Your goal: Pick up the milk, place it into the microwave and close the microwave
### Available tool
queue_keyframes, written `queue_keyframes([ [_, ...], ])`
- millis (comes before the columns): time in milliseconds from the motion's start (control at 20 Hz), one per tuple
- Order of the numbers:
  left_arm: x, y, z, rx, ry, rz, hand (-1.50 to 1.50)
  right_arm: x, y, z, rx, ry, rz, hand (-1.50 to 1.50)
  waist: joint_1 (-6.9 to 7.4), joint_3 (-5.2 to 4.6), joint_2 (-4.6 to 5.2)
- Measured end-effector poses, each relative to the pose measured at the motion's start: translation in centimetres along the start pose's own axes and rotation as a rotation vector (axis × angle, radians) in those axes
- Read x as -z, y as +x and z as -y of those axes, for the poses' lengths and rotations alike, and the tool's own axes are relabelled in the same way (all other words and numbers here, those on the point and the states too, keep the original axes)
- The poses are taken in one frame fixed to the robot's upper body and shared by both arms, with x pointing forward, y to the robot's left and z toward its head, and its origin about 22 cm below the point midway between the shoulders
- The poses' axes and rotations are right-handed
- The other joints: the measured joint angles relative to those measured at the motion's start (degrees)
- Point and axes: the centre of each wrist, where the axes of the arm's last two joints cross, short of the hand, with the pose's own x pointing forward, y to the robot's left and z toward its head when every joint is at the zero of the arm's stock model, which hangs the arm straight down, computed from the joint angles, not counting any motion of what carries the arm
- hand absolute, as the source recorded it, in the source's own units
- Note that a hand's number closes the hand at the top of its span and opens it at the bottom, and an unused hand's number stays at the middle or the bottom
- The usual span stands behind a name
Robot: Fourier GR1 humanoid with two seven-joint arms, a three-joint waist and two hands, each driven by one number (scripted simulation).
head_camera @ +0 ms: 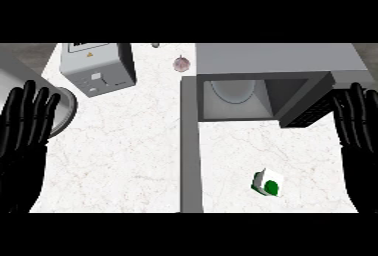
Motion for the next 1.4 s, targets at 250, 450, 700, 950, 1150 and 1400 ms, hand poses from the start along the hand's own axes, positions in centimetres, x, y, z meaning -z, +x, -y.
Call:
queue_keyframes([
  [250, 1.3, -0.1, -0.9, 0.000, -0.056, 0.015, -1.50, -0.6, 0.5, -1.5, -0.019, 0.004, 0.014, -1.50, 0.56, -0.70, -0.90],
  [450, 1.4, -1.2, -1.5, -0.047, -0.037, -0.038, -1.50, -1.4, 1.1, -3.4, 0.044, -0.003, -0.024, -1.50, 0.77, -0.89, -1.12],
  [700, 0.2, -1.4, -1.4, -0.076, -0.016, -0.078, -1.50, -2.3, 1.1, -4.5, 0.073, -0.027, -0.066, -1.50, 0.91, -0.96, -1.25],
  [950, -0.7, -0.5, -1.9, -0.086, -0.011, -0.084, -1.50, -3.4, 0.1, -4.5, 0.066, -0.048, -0.103, -1.50, 0.95, -0.98, -1.29],
  [1150, -2.5, 0.3, -1.6, -0.080, -0.007, -0.082, -1.50, -4.4, -1.5, -4.0, 0.047, -0.059, -0.136, -1.50, 1.04, -0.97, -1.31],
  [1400, -3.6, 1.4, -1.5, -0.086, -0.011, -0.081, -1.50, -5.8, -3.5, -3.7, 0.025, -0.070, -0.183, -1.50, 1.02, -0.97, -1.31],
])
